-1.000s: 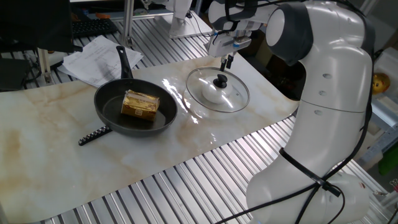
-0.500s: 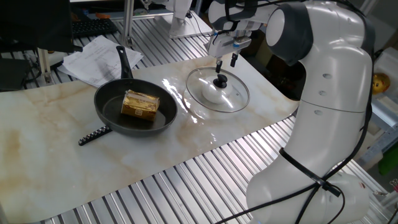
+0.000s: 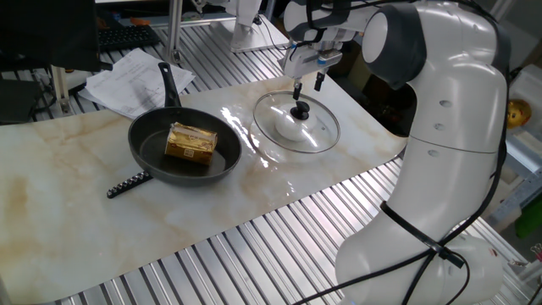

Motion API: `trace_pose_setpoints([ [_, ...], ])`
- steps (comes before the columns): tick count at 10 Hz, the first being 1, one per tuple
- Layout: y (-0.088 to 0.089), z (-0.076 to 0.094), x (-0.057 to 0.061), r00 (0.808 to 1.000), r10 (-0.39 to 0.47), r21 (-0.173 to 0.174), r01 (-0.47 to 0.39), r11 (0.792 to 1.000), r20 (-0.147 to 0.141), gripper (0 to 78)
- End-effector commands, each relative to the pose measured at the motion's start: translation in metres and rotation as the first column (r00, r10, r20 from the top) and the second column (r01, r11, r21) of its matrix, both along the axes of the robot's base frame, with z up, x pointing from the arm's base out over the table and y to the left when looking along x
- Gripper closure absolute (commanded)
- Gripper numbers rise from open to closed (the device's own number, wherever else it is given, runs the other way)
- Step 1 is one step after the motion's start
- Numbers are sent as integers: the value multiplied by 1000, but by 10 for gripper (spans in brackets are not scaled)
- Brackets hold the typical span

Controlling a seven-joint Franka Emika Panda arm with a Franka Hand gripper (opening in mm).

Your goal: Cover the pot with the lid

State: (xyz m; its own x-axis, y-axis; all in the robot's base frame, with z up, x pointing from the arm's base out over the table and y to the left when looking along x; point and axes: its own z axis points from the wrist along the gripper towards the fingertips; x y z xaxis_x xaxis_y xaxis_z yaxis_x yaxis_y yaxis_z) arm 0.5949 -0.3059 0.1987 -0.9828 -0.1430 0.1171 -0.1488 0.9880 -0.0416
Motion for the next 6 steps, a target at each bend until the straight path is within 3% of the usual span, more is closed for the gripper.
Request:
trace_pose_setpoints([
  [1,-11,-30,-6,999,-2,9,2,1000,36,3],
  [6,-10,-33,-13,999,-12,8,11,1000,42,3],
])
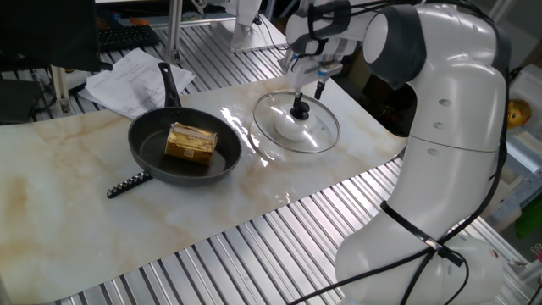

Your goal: Cover the pot with the lid

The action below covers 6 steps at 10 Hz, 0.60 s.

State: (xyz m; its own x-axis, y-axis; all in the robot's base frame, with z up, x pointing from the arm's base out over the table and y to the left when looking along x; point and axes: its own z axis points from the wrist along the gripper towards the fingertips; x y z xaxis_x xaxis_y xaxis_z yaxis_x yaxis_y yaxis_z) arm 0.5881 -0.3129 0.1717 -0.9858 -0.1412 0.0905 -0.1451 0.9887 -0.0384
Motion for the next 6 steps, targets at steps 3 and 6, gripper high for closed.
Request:
trace_pose_setpoints([
  [3,-3,-16,-7,999,-5,4,5,1000,36,3],
  [6,-4,-22,-6,999,-3,14,3,1000,35,3],
])
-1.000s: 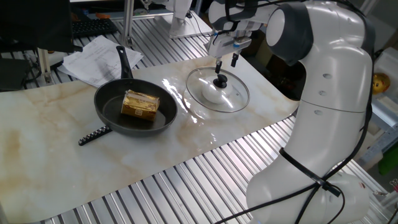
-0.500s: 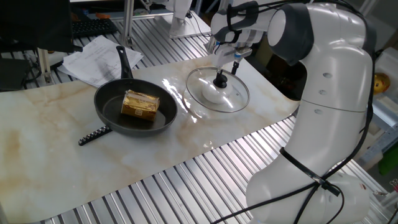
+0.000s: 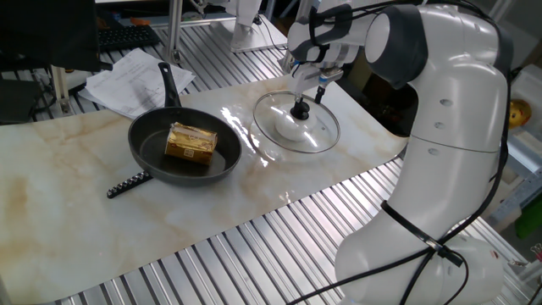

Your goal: Cover the pot with the lid

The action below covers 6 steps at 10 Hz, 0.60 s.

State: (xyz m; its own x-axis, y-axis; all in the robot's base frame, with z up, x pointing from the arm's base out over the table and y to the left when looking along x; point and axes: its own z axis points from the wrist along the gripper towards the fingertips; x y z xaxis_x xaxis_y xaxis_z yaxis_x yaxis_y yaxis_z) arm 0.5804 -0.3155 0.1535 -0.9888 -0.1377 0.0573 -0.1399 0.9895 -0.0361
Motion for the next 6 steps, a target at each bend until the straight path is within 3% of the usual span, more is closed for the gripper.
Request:
trace_pose_setpoints([
  [1,-2,-5,2,1000,1,8,-1,1000,3,3],
  [6,-3,-13,3,1000,-1,14,1,1000,20,3],
])
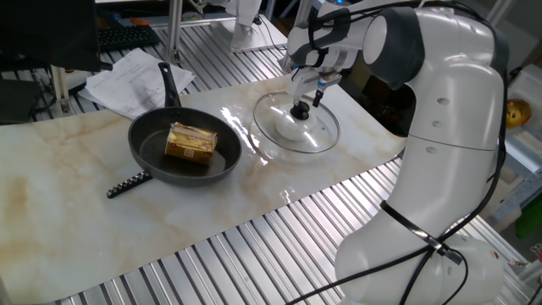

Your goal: Cover the pot with the lid

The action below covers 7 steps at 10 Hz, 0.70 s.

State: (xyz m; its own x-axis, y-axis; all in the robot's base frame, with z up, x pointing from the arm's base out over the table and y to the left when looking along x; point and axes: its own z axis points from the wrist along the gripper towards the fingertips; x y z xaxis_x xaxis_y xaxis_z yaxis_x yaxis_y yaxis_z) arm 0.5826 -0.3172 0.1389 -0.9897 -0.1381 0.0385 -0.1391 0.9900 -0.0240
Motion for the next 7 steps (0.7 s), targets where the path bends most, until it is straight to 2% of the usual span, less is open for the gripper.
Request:
trace_pose_setpoints([
  [1,-1,1,1,1000,-3,-2,3,1000,3,3],
  [7,-1,-1,4,1000,-8,-1,8,1000,0,3],
])
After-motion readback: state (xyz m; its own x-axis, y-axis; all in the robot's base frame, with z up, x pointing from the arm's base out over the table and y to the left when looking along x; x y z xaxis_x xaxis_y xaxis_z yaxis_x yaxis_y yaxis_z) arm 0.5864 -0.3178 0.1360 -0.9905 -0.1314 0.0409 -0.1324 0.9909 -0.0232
